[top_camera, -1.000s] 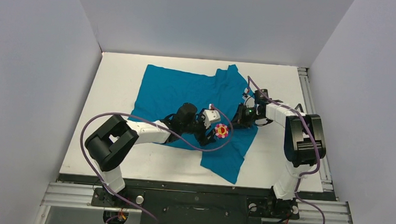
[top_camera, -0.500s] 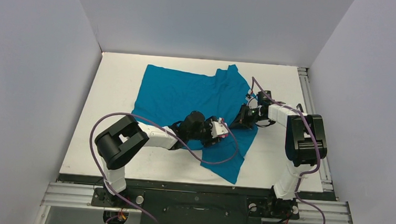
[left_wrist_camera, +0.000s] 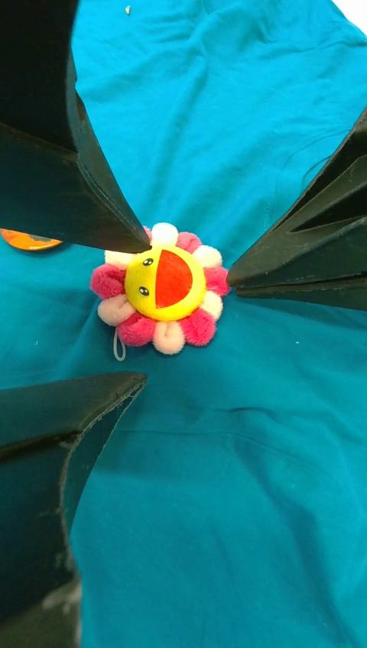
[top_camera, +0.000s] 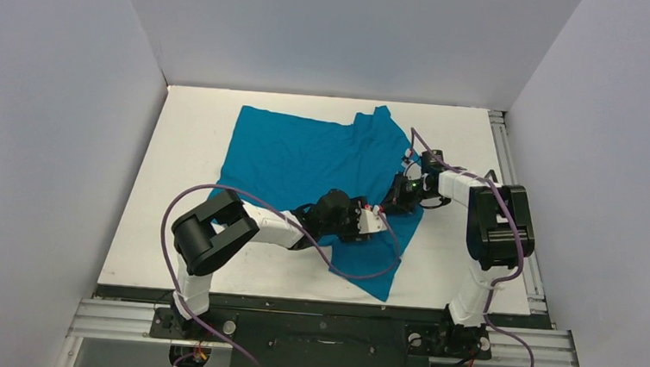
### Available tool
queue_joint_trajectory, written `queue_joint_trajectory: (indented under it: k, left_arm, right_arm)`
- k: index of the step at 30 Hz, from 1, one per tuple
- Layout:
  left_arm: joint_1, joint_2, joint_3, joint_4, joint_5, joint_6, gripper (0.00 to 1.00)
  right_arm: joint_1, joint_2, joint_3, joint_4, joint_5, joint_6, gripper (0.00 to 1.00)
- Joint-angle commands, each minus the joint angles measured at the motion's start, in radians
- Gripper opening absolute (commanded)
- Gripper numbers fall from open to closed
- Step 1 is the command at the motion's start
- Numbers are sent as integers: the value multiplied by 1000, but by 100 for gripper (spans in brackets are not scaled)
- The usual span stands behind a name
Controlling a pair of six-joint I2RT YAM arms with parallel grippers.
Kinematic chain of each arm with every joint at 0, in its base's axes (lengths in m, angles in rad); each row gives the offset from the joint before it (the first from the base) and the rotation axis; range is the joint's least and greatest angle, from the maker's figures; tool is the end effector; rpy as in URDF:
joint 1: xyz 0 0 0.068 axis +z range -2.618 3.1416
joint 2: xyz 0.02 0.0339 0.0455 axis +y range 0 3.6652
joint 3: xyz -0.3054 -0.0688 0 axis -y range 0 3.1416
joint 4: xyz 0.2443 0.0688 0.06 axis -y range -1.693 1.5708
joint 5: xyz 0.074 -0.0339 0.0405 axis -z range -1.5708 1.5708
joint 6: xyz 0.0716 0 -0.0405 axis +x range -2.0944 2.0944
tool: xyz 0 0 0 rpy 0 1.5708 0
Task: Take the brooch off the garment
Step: Remove the brooch from the clothes.
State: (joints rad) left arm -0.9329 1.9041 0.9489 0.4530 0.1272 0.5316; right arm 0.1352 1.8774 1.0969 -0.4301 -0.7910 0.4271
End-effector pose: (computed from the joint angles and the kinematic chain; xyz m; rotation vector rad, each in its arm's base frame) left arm 0.2530 -0.3565 0.1675 1.4551 1.5008 -0.3767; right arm 0.3616 0.1006 0.1590 0.1937 2.7599 1.2459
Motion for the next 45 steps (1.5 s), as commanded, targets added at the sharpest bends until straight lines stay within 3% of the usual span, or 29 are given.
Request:
queue_joint_trajectory:
  k: [1, 7, 20, 35, 40, 45]
  left_arm:
    - [-11, 28, 41, -2, -80, 99, 56]
    - [-30, 24, 15, 24, -52, 232, 56]
    - [-22, 1, 74, 27, -55, 204, 49]
    - [56, 48, 161, -54, 26, 225, 25]
    - [75, 59, 181, -76, 58, 216, 20]
    - [83, 70, 198, -81, 65, 202, 20]
  right_arm:
    - [12, 28, 37, -12, 10, -26, 0]
    - [13, 44, 47, -18, 11, -32, 0]
    - [7, 35, 46, -38, 23, -57, 0]
    - [-17, -6, 70, -70, 19, -102, 0]
    - [2, -11, 82, -72, -1, -113, 15]
    - [43, 10, 112, -70, 4, -114, 21]
